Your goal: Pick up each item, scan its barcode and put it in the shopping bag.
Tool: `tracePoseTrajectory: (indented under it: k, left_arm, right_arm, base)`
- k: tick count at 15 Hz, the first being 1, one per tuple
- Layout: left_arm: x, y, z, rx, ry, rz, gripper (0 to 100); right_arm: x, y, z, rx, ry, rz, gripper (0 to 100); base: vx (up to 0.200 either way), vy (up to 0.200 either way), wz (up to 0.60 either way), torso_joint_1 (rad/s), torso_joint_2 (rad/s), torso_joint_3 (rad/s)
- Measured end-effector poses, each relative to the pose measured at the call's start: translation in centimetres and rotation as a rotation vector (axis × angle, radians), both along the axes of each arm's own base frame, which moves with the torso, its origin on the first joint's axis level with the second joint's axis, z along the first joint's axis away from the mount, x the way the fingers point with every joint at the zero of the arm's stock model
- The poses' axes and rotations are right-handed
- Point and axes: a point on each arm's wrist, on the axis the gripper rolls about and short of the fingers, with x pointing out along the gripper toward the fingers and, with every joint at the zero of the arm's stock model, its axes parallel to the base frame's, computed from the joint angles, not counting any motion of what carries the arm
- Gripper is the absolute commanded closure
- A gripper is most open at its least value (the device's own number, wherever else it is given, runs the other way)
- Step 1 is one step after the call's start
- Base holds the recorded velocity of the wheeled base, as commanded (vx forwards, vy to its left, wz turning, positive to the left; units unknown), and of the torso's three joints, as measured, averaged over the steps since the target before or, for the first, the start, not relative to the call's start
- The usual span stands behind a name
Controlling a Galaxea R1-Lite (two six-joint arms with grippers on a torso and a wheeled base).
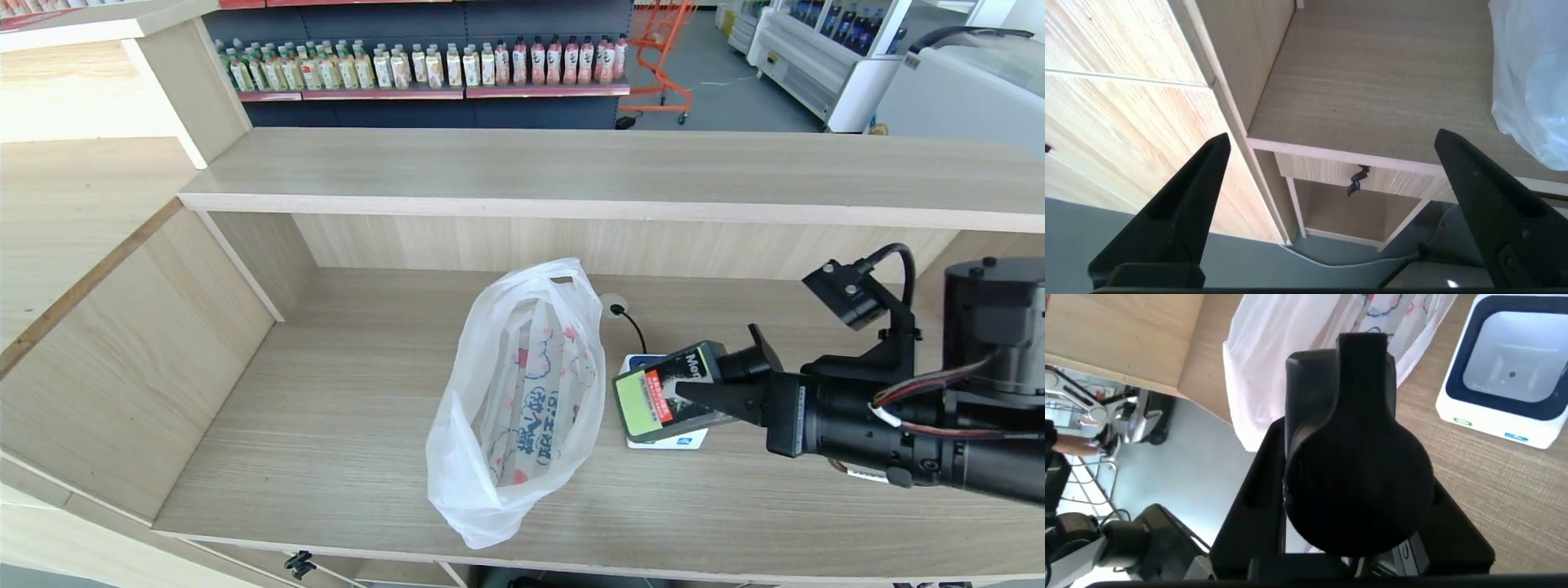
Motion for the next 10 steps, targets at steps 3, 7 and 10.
tracePoseTrajectory:
  k: [3, 7, 10]
  left_arm:
    - [0.0, 0.0, 0.0, 0.000, 0.000, 0.000, 0]
    - [0.0, 0.0, 0.0, 0.000, 0.001, 0.000, 0]
    - [0.0, 0.0, 0.0, 0.000, 0.000, 0.000, 0]
  right_arm:
    - [3.3, 1.9, -0.8, -0.034, 0.022, -0.038, 100]
    - [6.6, 5.0, -3.1, -0.116, 0.031, 0.006, 100]
    - [8.0, 6.6, -5.4, -0.182, -0.005, 0.056, 100]
  base:
    - [0.000, 0.000, 0.00, 0.000, 0.00, 0.000]
    - [0.000, 0.000, 0.00, 0.000, 0.00, 0.000]
    - [0.000, 0.000, 0.00, 0.000, 0.00, 0.000]
